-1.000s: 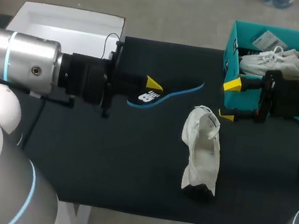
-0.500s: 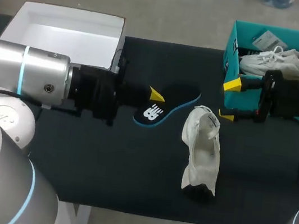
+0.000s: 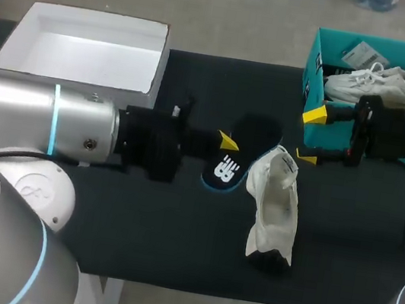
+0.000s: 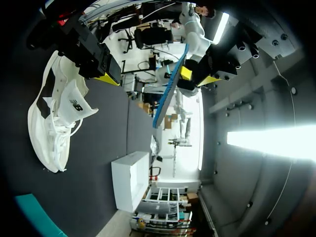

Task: Take the shoe out of the shoebox, open the shoe tongue, remove and reinsert the insole, then place the shoe into the shoebox

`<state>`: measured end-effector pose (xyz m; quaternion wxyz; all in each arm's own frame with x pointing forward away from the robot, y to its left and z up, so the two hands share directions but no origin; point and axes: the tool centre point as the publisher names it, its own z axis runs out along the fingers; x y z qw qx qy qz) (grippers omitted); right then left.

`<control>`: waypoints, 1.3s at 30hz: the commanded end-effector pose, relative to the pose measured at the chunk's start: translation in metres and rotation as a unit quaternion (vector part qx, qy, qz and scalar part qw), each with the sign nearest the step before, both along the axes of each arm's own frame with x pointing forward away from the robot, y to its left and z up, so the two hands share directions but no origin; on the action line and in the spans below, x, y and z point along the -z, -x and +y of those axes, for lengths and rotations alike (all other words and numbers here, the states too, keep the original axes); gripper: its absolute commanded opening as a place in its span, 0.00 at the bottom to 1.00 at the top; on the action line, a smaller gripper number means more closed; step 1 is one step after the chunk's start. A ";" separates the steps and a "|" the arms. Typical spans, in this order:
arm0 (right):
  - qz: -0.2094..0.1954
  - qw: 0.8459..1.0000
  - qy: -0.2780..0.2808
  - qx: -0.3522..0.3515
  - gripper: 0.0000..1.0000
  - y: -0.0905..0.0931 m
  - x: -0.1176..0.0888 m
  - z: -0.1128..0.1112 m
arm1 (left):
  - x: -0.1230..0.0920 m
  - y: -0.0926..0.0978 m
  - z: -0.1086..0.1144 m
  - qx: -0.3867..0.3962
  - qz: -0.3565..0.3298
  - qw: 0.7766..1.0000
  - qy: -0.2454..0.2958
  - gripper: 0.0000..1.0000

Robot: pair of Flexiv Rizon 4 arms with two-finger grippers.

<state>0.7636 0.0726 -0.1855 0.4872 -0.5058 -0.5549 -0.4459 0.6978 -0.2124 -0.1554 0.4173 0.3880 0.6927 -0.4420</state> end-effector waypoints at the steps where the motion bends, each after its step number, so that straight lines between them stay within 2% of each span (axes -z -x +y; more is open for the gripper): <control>1: 0.000 1.000 0.001 0.001 1.00 0.001 0.000 0.001 | 0.007 -0.008 -0.042 -0.012 -0.007 1.000 -0.008 0.00; 12: 0.000 1.000 0.001 0.001 1.00 0.001 0.000 0.001 | 0.012 -0.007 -0.078 -0.017 -0.004 1.000 -0.008 0.00; 21: 0.000 1.000 0.001 0.001 1.00 0.001 0.000 0.001 | 0.022 -0.006 -0.093 -0.018 0.003 1.000 -0.008 0.00; 23: 0.000 1.000 0.001 0.001 0.82 0.001 0.000 0.001 | 0.024 -0.006 -0.095 -0.022 0.007 1.000 -0.004 0.00; 26: 0.000 1.000 0.001 0.001 0.74 0.001 0.000 0.001 | 0.025 -0.009 -0.096 -0.031 0.003 1.000 -0.005 0.00; 29: 0.000 1.000 0.001 0.001 0.80 0.001 0.000 0.001 | 0.025 -0.013 -0.095 -0.039 -0.002 0.999 -0.005 0.00; 31: 0.000 1.000 0.001 0.001 0.76 0.001 0.000 0.001 | 0.025 -0.016 -0.095 -0.044 -0.005 0.999 -0.004 0.00; 32: 0.000 1.000 0.001 0.001 0.71 0.001 0.000 0.001 | 0.024 -0.018 -0.094 -0.048 -0.007 0.999 -0.005 0.00; 33: 0.000 1.000 0.001 0.001 0.57 0.001 0.000 0.001 | 0.023 -0.018 -0.094 -0.050 -0.008 0.999 -0.005 0.00; 34: 0.000 1.000 0.001 0.001 0.48 0.001 0.000 0.001 | 0.023 -0.018 -0.094 -0.051 -0.008 0.999 -0.005 0.00; 39: 0.000 1.000 0.001 0.001 0.47 0.001 0.000 0.001 | 0.020 -0.021 -0.095 -0.058 -0.012 0.998 -0.003 0.00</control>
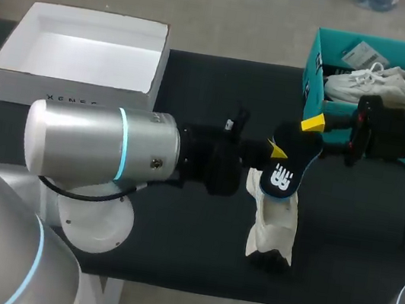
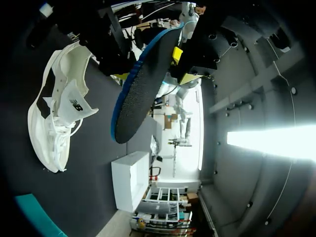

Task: Take the shoe out of the shoebox, open the shoe tongue, remove and reinsert the insole, then place the shoe into the shoebox

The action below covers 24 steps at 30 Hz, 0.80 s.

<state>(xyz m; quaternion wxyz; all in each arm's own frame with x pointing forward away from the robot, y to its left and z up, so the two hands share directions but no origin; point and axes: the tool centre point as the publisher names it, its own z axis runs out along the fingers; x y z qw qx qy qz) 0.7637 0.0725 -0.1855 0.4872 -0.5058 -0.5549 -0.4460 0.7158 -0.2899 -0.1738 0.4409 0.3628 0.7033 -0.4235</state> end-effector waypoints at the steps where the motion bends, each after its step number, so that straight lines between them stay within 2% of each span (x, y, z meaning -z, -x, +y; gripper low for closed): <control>1: 0.000 1.000 0.001 0.001 0.46 0.001 0.000 0.001 | 0.001 -0.004 -0.017 -0.021 -0.004 1.000 -0.004 0.00; 3: 0.000 1.000 0.001 0.001 0.38 0.001 0.000 0.001 | 0.001 -0.004 -0.016 -0.025 -0.005 1.000 -0.004 0.00; 4: 0.000 1.000 0.001 0.001 0.27 0.001 0.000 0.001 | 0.002 -0.007 -0.015 -0.028 -0.002 1.000 -0.001 0.00; 5: 0.000 1.000 0.001 0.001 0.09 0.001 0.000 0.001 | 0.002 -0.008 -0.015 -0.030 -0.003 1.000 -0.001 0.00; 6: 0.000 1.000 0.001 0.001 0.00 0.001 0.000 0.001 | 0.002 -0.008 -0.015 -0.030 -0.003 1.000 -0.001 0.00; 20: 0.000 1.000 0.001 0.001 0.00 0.001 0.000 0.001 | -0.001 -0.010 -0.006 -0.042 0.008 0.999 0.020 0.00; 21: 0.000 1.000 0.001 0.001 0.00 0.001 0.000 0.001 | -0.002 -0.010 -0.005 -0.043 0.008 0.999 0.021 0.22; 22: 0.000 1.000 0.001 0.001 0.00 0.001 0.000 0.001 | -0.002 -0.010 -0.005 -0.044 0.015 0.998 0.031 1.00; 24: 0.000 1.000 0.001 0.001 0.00 0.001 0.000 0.001 | -0.004 -0.009 -0.003 -0.041 0.015 0.998 0.039 1.00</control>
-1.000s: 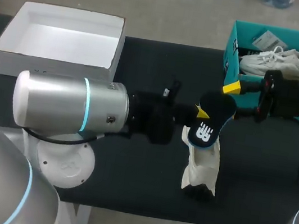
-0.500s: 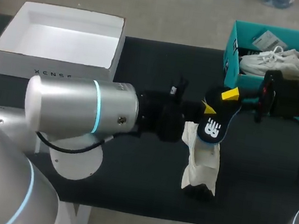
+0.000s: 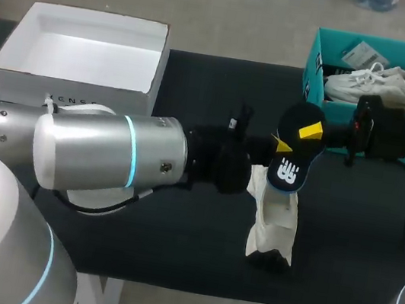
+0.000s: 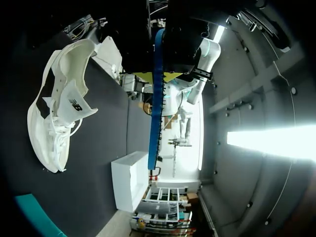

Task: Take the shoe out of the shoebox, open the shoe tongue, remove and reinsert the insole, then place the shoe into the shoebox

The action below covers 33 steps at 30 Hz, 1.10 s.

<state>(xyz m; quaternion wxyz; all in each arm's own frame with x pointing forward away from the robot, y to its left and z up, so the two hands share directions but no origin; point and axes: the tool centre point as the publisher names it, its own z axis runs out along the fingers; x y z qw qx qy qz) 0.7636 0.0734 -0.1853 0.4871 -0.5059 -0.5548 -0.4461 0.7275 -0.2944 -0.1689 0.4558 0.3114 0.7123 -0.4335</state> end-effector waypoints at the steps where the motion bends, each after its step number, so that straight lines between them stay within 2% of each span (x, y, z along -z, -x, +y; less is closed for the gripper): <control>1: 0.000 1.000 0.001 0.001 0.00 0.001 0.000 0.000 | 0.000 0.004 0.003 0.003 -0.001 1.000 0.019 1.00; 7: 0.000 1.000 0.001 0.001 0.00 0.001 0.000 0.000 | -0.009 0.003 0.019 -0.007 0.010 0.998 0.067 1.00; 33: 0.000 1.000 0.001 0.001 0.00 0.001 0.000 0.000 | -0.009 0.003 0.019 -0.007 0.010 0.998 0.067 1.00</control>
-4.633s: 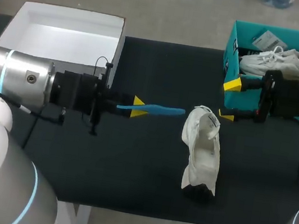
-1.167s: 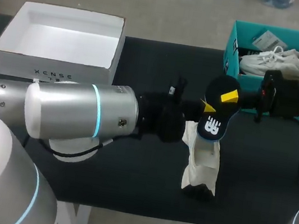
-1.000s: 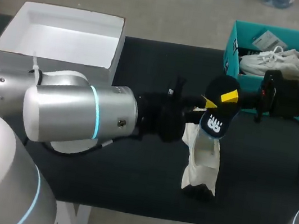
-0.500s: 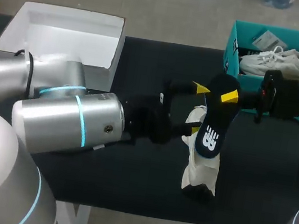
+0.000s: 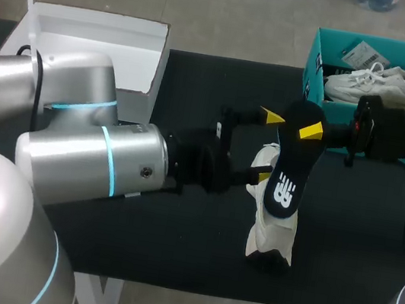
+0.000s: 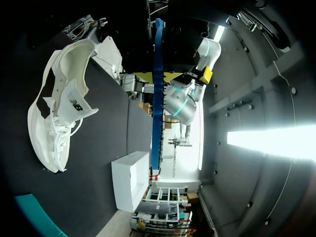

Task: Take the shoe out of the shoebox, open the shoe tongue, remove and reinsert the insole, then place the shoe into the shoebox

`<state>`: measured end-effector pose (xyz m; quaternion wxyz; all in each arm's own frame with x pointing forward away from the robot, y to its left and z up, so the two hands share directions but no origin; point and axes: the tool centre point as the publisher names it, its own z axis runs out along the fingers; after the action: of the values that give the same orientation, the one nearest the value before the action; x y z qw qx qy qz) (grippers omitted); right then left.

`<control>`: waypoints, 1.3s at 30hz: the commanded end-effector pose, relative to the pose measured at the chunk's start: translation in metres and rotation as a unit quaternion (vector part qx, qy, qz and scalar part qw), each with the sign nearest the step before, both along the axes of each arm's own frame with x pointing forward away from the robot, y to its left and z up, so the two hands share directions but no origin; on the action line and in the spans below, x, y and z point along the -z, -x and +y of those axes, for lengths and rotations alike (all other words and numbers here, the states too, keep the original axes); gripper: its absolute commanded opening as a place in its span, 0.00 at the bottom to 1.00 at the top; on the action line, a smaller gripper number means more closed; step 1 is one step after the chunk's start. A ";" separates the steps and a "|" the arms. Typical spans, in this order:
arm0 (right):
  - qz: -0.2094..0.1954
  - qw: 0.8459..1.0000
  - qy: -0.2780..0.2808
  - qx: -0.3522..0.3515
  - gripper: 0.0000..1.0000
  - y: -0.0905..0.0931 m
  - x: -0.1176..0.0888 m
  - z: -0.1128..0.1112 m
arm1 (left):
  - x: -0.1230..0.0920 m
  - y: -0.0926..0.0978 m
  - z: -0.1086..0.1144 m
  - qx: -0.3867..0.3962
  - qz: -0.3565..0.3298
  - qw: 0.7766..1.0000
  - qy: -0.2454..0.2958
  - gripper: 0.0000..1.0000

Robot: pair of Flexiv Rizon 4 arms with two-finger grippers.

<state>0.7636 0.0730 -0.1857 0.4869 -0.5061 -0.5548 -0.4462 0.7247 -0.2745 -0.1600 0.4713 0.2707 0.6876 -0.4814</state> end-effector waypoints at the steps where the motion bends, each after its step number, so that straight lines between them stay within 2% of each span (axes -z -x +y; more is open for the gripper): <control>1: 0.000 1.000 0.001 0.001 0.00 0.001 0.000 0.000 | 0.000 0.001 -0.001 -0.001 0.000 1.000 -0.001 1.00; 30: 0.000 1.000 0.001 0.001 0.00 0.001 0.000 0.000 | 0.000 0.001 -0.001 -0.001 0.000 1.000 -0.001 1.00; 39: 0.000 1.000 0.001 0.001 0.00 0.001 0.000 0.000 | -0.006 -0.021 0.019 -0.020 0.074 0.997 0.033 1.00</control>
<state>0.7636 0.0729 -0.1857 0.4869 -0.5061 -0.5547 -0.4462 0.7441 -0.2622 -0.1544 0.4438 0.2018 0.7088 -0.5099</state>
